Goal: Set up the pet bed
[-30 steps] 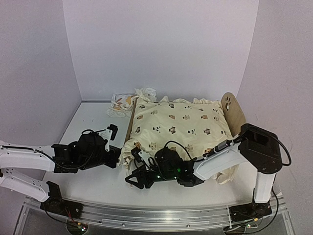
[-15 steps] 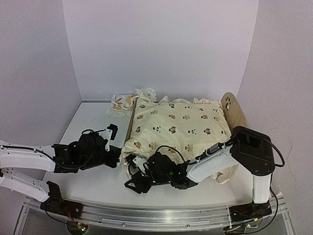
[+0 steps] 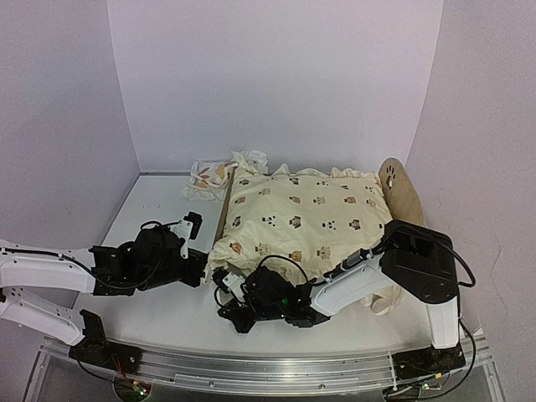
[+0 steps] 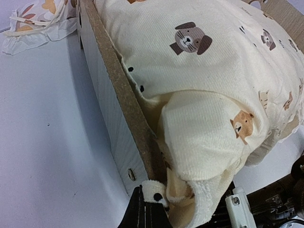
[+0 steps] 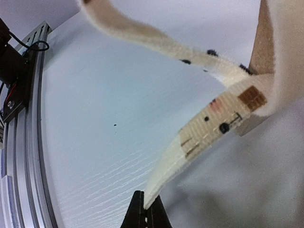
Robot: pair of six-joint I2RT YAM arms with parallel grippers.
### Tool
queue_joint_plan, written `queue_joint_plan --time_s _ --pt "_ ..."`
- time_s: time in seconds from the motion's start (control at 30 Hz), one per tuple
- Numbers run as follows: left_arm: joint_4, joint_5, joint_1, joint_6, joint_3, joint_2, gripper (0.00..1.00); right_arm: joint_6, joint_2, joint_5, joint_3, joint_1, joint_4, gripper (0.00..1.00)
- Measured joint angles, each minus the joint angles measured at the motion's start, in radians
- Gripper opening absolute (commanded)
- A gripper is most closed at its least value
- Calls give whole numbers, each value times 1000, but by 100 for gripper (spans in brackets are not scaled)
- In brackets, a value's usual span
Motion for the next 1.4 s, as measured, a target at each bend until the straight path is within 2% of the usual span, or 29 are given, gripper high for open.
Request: queue_joint_plan --time_s 0.3,0.57,0.73,1.07,1.4 --pt "-178 -55 0 0 116 -12 0 6 -66 54 -129 2 10 0" --pt "-261 -68 0 28 233 -19 0 22 -73 69 -147 4 31 0" --pt "-257 -72 0 87 353 54 0 29 -73 72 -147 4 40 0" --pt "-261 -158 36 211 579 317 0 56 -76 76 -175 4 82 0" --pt "-305 -153 150 269 691 348 0 77 -80 105 -165 4 76 0"
